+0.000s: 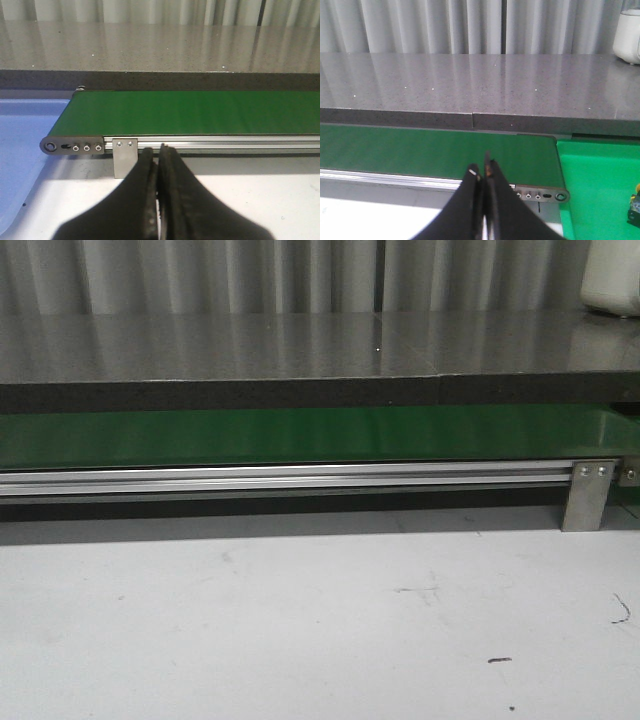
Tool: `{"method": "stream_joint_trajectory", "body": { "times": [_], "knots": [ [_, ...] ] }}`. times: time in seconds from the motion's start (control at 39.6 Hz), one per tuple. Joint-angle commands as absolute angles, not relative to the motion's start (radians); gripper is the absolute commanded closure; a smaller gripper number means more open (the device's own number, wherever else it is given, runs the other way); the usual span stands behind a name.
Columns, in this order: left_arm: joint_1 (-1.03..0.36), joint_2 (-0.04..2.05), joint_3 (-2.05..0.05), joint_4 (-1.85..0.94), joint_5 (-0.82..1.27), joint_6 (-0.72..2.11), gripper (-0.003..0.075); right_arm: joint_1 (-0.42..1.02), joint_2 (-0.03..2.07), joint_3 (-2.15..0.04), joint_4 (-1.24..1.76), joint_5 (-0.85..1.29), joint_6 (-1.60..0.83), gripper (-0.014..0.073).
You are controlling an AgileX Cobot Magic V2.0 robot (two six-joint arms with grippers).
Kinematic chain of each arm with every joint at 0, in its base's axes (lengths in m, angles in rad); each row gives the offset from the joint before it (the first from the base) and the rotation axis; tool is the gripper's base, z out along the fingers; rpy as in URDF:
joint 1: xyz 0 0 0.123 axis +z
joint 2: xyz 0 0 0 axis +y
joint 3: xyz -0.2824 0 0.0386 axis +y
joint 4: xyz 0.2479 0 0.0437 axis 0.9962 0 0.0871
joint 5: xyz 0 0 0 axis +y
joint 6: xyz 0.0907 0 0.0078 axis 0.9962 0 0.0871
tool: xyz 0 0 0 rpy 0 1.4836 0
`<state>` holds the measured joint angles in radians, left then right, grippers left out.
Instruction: Move button from left to right
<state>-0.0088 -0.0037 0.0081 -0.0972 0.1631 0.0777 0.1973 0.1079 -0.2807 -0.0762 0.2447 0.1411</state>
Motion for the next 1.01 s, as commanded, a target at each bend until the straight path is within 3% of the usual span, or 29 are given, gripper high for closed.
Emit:
{"method": "stream_joint_trajectory", "body": {
  "times": [0.0,0.48,0.61,0.98],
  "knots": [
    [-0.008,-0.023,0.037,-0.100,0.074,0.069,0.0741,0.199,0.119,-0.305,-0.086,0.168,0.131,0.0661],
    [-0.008,-0.023,0.037,-0.100,0.074,0.069,0.0741,0.060,-0.027,0.021,0.007,0.083,0.094,0.0661],
    [-0.008,-0.021,0.037,-0.100,0.074,0.069,0.0741,0.048,-0.027,0.019,0.007,0.173,0.094,0.0661],
    [-0.008,-0.021,0.037,-0.100,0.074,0.069,0.0741,0.048,-0.027,0.019,0.007,0.180,0.095,0.0661]
  ]
}}
